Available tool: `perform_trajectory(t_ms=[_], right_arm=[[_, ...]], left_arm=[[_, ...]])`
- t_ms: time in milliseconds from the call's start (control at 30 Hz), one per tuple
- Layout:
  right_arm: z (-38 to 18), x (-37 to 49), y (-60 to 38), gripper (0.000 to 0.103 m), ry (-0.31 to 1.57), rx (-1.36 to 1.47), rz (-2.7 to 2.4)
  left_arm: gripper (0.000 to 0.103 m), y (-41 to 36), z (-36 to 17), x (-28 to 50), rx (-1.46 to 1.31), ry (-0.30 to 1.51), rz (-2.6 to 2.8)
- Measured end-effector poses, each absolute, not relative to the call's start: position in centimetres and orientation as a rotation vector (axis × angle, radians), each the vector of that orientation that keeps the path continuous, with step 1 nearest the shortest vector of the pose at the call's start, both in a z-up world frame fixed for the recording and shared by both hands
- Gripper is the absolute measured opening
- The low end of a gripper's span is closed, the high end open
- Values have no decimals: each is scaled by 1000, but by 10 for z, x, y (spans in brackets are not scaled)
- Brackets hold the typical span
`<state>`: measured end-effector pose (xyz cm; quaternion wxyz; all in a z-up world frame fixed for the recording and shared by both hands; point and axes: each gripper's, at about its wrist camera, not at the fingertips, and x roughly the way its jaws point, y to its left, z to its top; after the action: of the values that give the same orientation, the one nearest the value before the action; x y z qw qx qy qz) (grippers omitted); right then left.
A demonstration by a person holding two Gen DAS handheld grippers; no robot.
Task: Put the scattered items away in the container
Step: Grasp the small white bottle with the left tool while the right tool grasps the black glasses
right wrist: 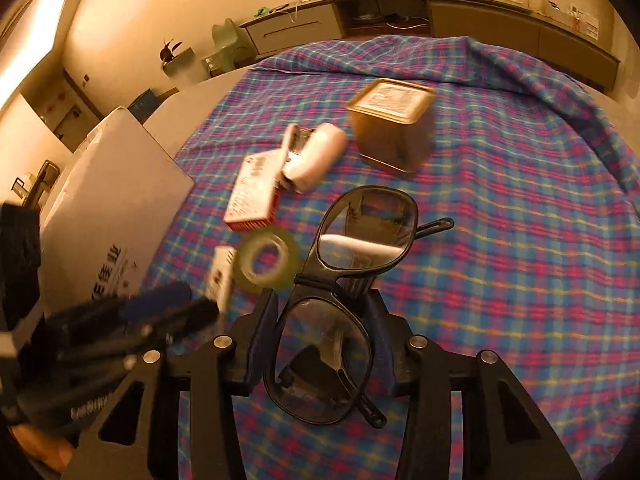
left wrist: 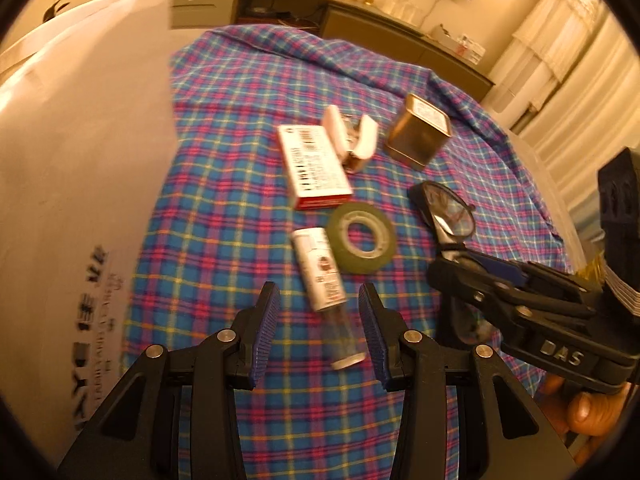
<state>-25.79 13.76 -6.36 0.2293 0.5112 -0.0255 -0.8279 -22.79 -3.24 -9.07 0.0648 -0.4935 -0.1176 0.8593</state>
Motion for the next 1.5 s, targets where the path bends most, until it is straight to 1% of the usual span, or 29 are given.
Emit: perform_trajectory(t_ms=[33, 67, 133, 267, 300, 333, 367, 500, 567, 633, 667, 700, 733, 767, 800, 867, 933, 967, 1000, 1067, 1133, 1267, 1500], right_arm=[[-63, -255, 142, 46, -78, 1408, -2283], [-63, -253, 149, 46, -98, 1409, -2289], [-64, -247, 157, 46, -147, 1412, -2294], [-69, -241, 153, 46, -206, 1398, -2290], [-67, -238, 152, 44, -205, 1389, -2287], [-64, -237, 150, 38, -202, 1376, -2288], [-59, -235, 149, 16, -200, 1359, -2289], [-47, -229, 145, 16, -172, 1320, -2288], [-52, -228, 139, 16, -167, 1334, -2268], [-56, -229, 140, 22, -178, 1355, -2278], [-58, -229, 141, 35, -186, 1364, -2287], [-58, -229, 143, 51, -197, 1371, -2298], [-58, -229, 145, 58, -209, 1372, -2319], [-59, -229, 145, 67, -217, 1377, -2337], [-60, -231, 143, 69, -224, 1388, -2339], [-65, -236, 133, 69, -198, 1412, -2320], [-71, -238, 121, 68, -117, 1399, -2326], [-71, -236, 114, 60, -39, 1366, -2347], [-71, -234, 110, 45, 7, 1346, -2355], [-71, -230, 114, 44, -36, 1347, -2339], [-69, -225, 120, 43, -56, 1353, -2346], [-64, -213, 136, 43, -154, 1359, -2345], [-42, -186, 146, 43, -236, 1305, -2346]], left_arm=[[44, -28, -91, -229, -1478, -312, 2607], [41, -24, -91, -230, -1465, -259, 2623], [20, -23, -92, -231, -1453, -201, 2661], [19, -36, -91, -229, -1449, -287, 2658], [19, -38, -90, -226, -1443, -296, 2660], [19, -40, -88, -224, -1437, -302, 2663], [19, -41, -86, -222, -1434, -308, 2664], [19, -45, -82, -212, -1433, -315, 2678], [19, -45, -80, -207, -1435, -307, 2686], [19, -44, -77, -200, -1429, -303, 2693], [19, -43, -74, -196, -1421, -305, 2696], [19, -43, -73, -192, -1413, -311, 2697], [19, -43, -73, -189, -1408, -322, 2695], [19, -43, -74, -186, -1411, -335, 2690], [19, -43, -77, -185, -1419, -345, 2680], [19, -41, -83, -184, -1446, -347, 2665], [19, -42, -84, -184, -1452, -355, 2656], [19, -43, -82, -184, -1444, -360, 2658], [19, -44, -80, -183, -1432, -364, 2661], [19, -46, -74, -181, -1406, -377, 2664], [19, -48, -68, -179, -1384, -386, 2665], [19, -48, -58, -173, -1352, -393, 2664], [19, -51, -44, -145, -1309, -400, 2667]])
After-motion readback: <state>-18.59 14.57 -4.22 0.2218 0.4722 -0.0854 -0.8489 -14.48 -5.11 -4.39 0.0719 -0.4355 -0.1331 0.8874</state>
